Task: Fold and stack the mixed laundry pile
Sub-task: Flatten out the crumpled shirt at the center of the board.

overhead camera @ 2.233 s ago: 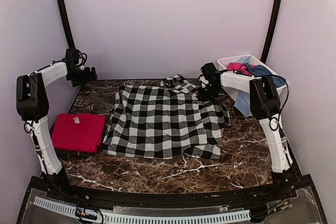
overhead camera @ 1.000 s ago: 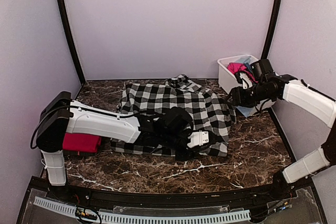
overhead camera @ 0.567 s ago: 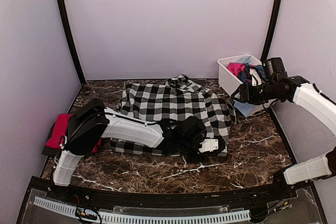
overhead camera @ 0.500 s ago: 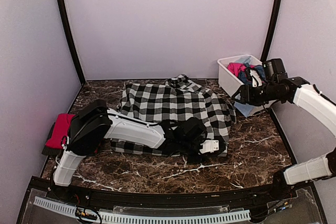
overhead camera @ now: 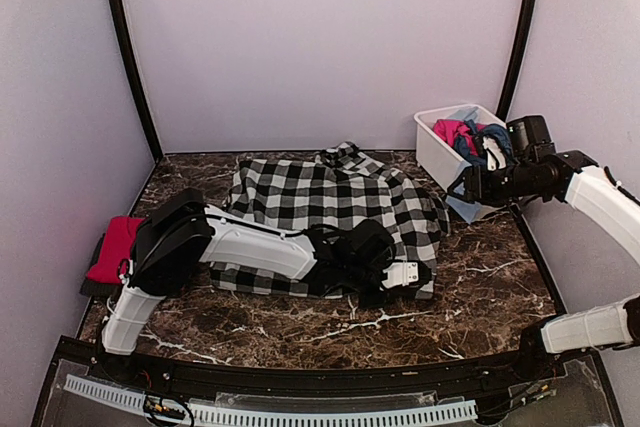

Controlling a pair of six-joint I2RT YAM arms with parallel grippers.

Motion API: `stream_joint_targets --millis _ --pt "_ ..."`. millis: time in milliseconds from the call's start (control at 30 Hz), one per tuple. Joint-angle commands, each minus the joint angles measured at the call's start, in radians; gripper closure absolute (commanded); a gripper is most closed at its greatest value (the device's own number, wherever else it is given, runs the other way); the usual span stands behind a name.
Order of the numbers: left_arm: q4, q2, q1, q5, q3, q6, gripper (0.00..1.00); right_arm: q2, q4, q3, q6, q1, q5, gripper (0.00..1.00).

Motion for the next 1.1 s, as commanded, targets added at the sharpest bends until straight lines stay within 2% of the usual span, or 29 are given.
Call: stream_joint_targets --millis 0,267,500,633,867,1067 --pt "0.010 -0.121 0.048 0.103 0.020 -0.092 1.00 -0.015 0.002 -0.007 -0.009 -0.009 0.009 0.41" --pt "0.133 -0.147 0.195 0.202 0.025 -0.297 1.00 -0.014 0.000 -0.012 -0.013 -0.014 0.009 0.41" --pt "0.237 -0.045 0.364 0.128 0.078 -0.533 1.00 -0.019 0.028 -0.061 0.011 -0.014 -0.024 0.41" --pt "0.301 0.004 0.460 0.064 0.097 -0.633 1.00 -0.007 0.107 -0.132 0.051 -0.014 -0.095 0.42" --pt "0.218 0.130 0.527 0.078 0.262 -0.723 1.00 0.119 0.277 -0.196 0.079 0.002 -0.147 0.45" --pt "0.148 0.166 0.538 0.100 0.337 -0.715 1.00 0.282 0.336 -0.094 0.044 0.081 -0.074 0.48"
